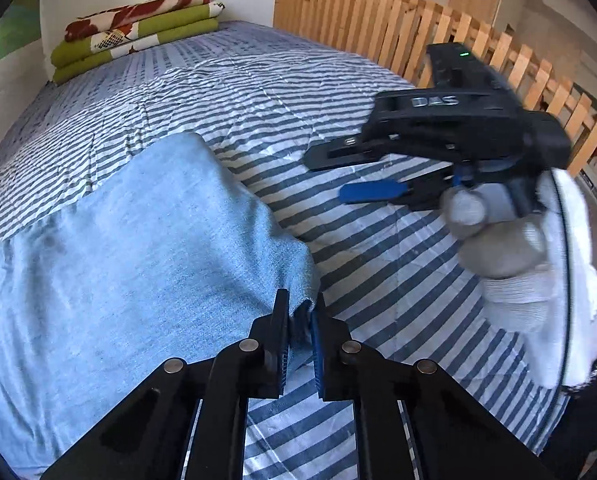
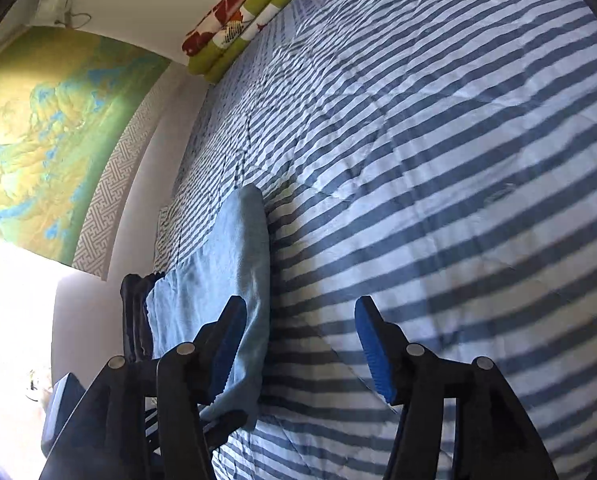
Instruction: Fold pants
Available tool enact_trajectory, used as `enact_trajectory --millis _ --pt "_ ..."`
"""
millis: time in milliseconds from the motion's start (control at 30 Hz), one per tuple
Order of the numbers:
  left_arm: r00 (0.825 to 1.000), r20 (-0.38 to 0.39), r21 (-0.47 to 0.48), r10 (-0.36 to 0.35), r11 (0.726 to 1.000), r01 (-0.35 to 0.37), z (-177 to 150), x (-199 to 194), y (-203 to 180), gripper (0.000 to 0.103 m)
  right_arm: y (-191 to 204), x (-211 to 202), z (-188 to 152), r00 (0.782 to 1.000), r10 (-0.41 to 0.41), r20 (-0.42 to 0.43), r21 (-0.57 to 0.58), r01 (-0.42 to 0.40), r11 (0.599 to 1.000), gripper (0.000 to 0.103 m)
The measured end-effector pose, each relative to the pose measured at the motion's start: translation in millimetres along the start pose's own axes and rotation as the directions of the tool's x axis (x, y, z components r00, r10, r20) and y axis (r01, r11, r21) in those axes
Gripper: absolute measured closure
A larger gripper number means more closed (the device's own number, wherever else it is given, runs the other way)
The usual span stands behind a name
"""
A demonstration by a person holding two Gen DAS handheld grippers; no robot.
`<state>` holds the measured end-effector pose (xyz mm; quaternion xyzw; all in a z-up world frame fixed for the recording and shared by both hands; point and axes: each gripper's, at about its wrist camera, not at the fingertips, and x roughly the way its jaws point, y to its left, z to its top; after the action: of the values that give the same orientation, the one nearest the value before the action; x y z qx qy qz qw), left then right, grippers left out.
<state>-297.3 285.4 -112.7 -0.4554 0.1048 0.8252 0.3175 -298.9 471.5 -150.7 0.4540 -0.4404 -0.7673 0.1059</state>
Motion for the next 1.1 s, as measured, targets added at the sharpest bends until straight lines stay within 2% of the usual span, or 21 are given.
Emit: enact_trajectory --millis 100,200,233,267,300,333,367,400,500,600,800,933,967,1000,1033,1067,1100 --pt "1.000 0.017 0.013 -0.010 1.000 0.010 -2 -11 2 0.094 9 47 17 0.997 0.032 -0.077 0.017 -0.031 0.999 0.046" --pt "0.999 0.027 0.018 -0.019 1.000 0.019 -3 -18 5 0.094 22 78 31 0.985 0.128 -0.114 0.026 -0.126 0.992 0.045" --pt "0.999 0.028 0.014 -0.023 1.000 0.023 -3 -19 6 0.094 26 84 34 0.984 0.134 -0.118 0.019 -0.133 0.991 0.045" --pt "0.999 0.030 0.014 -0.021 1.000 0.021 -4 -20 4 0.094 30 90 38 0.989 0.099 -0.113 0.007 -0.098 0.995 0.046" --pt "0.999 0.034 0.013 -0.017 1.000 0.017 -5 -22 2 0.095 35 97 40 0.993 0.046 -0.111 -0.007 -0.047 0.999 0.065" --pt "0.999 0.044 0.006 -0.014 1.000 0.013 -5 -24 1 0.095 39 102 42 0.990 0.042 -0.135 -0.019 -0.045 0.999 0.083" --pt "0.999 0.048 0.001 -0.018 1.000 0.018 -6 -27 -2 0.095 42 103 42 0.988 0.032 -0.150 -0.023 -0.036 0.999 0.095" --pt "0.998 0.054 0.000 -0.023 1.000 0.023 -6 -30 -5 0.095 45 99 41 0.990 0.021 -0.143 -0.032 -0.026 0.999 0.095" --pt "0.996 0.067 0.022 -0.052 0.998 0.050 -10 -44 -20 0.096 54 71 35 0.993 0.032 -0.117 -0.055 -0.039 0.998 0.097" --pt "0.993 0.080 0.070 -0.086 0.994 0.081 -16 -65 -50 0.096 56 26 22 0.997 0.018 -0.082 -0.084 -0.025 0.996 0.097" --pt "0.979 0.080 0.191 -0.186 0.967 0.169 -31 -95 -145 0.096 33 -84 -23 0.999 -0.038 0.020 -0.058 0.039 0.998 0.097" --pt "0.965 0.075 0.235 -0.252 0.945 0.229 -36 -99 -206 0.094 9 -157 -48 0.988 -0.099 0.115 -0.067 0.107 0.992 0.097" --pt "0.962 0.055 0.232 -0.267 0.941 0.248 -37 -96 -219 0.091 -2 -165 -54 0.985 -0.123 0.124 -0.052 0.131 0.990 0.097" --pt "0.957 0.019 0.222 -0.288 0.935 0.277 -38 -92 -226 0.082 -14 -168 -57 0.980 -0.160 0.121 -0.042 0.166 0.985 0.097" --pt "0.943 -0.036 0.215 -0.330 0.919 0.329 -42 -89 -231 0.080 -25 -165 -61 0.975 -0.191 0.110 -0.040 0.196 0.980 0.097" --pt "0.937 -0.061 0.223 -0.345 0.910 0.349 -46 -90 -233 0.080 -32 -160 -64 0.970 -0.224 0.098 -0.038 0.228 0.973 0.097" --pt "0.942 -0.064 0.245 -0.329 0.910 0.334 -52 -94 -234 0.078 -40 -153 -67 0.960 -0.264 0.091 -0.037 0.268 0.963 0.097"
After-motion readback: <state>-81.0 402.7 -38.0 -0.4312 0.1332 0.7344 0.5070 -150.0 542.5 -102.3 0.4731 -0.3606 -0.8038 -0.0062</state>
